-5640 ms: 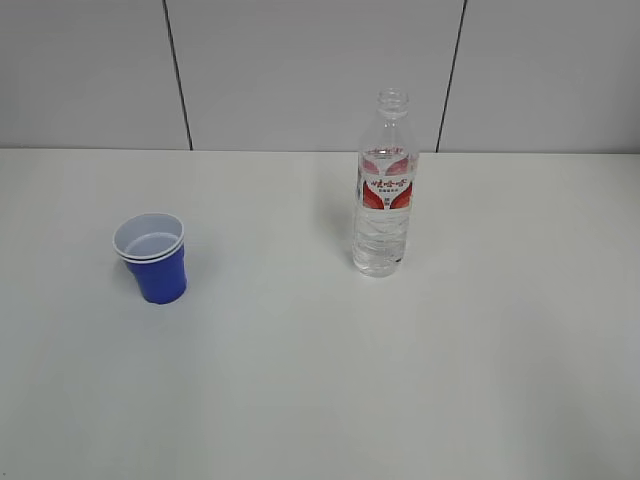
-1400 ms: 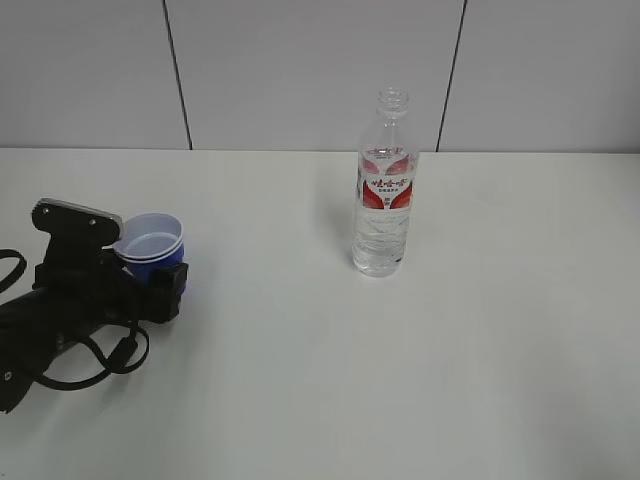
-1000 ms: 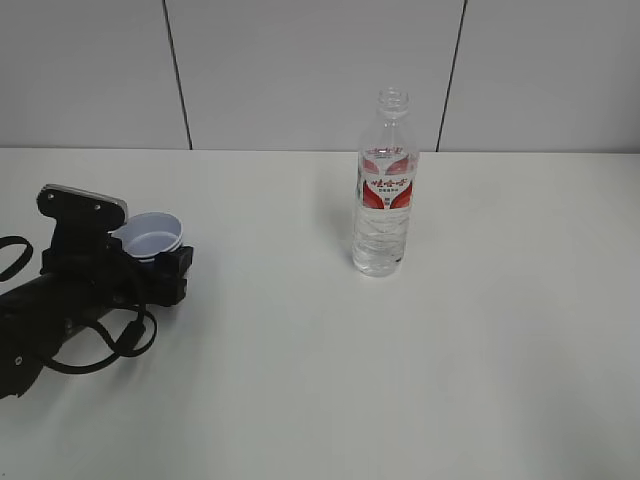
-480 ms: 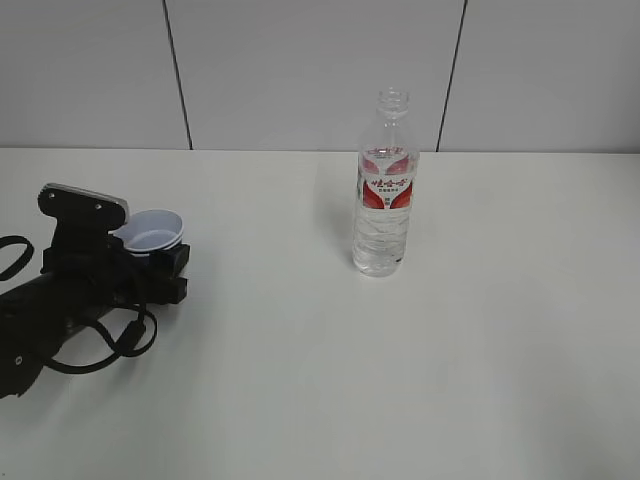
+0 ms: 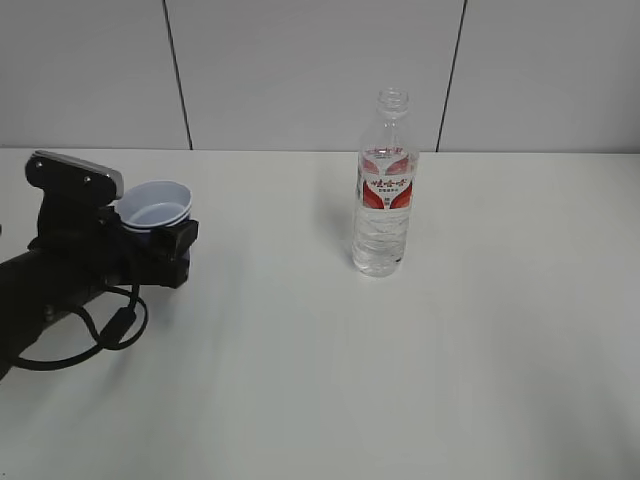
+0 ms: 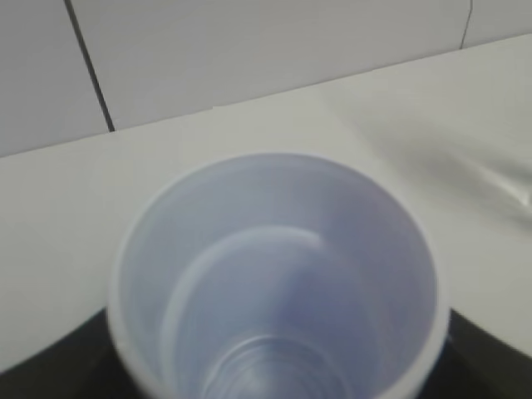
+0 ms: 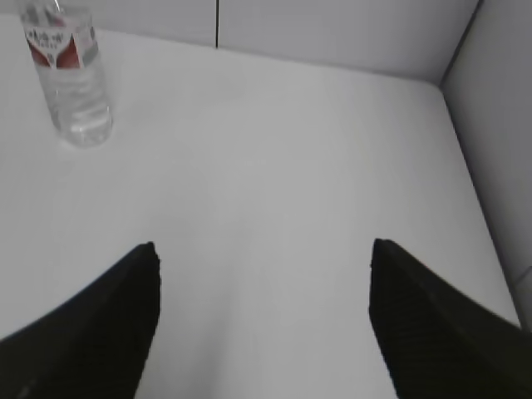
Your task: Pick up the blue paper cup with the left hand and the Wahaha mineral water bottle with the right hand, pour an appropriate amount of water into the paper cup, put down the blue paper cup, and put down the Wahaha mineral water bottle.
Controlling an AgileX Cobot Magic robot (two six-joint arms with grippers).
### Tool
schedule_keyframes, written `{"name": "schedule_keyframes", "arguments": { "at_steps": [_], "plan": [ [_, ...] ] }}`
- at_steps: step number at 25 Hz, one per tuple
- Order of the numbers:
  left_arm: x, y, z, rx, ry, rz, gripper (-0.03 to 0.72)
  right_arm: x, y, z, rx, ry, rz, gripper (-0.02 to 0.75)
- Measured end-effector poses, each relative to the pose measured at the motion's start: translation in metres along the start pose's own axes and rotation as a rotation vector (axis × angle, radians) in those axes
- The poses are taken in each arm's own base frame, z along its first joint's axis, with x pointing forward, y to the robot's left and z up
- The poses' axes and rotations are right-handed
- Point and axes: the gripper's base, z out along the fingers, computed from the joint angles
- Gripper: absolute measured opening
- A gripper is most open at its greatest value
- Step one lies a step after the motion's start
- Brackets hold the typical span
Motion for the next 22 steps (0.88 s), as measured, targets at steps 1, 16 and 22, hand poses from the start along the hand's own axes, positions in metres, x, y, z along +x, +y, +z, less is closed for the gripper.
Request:
{"name": "schedule_keyframes", "arguments": {
  "at_steps": [1, 16, 22],
  "plan": [
    [-0.002, -0.001, -0.004, 0.004, 0.000, 0.001, 0.530, -0.009, 0.000, 0.004, -0.005, -0.016, -0.002, 0.586],
    [-0.018, 0.000, -0.026, 0.010, -0.009, -0.001, 0.529, -0.093, 0.013, 0.136, -0.080, -0.250, -0.011, 0.586],
    [-0.018, 0.000, -0.026, 0.010, -0.009, -0.001, 0.529, -0.091, 0.025, 0.196, -0.118, -0.238, 0.037, 0.586]
  ]
}}
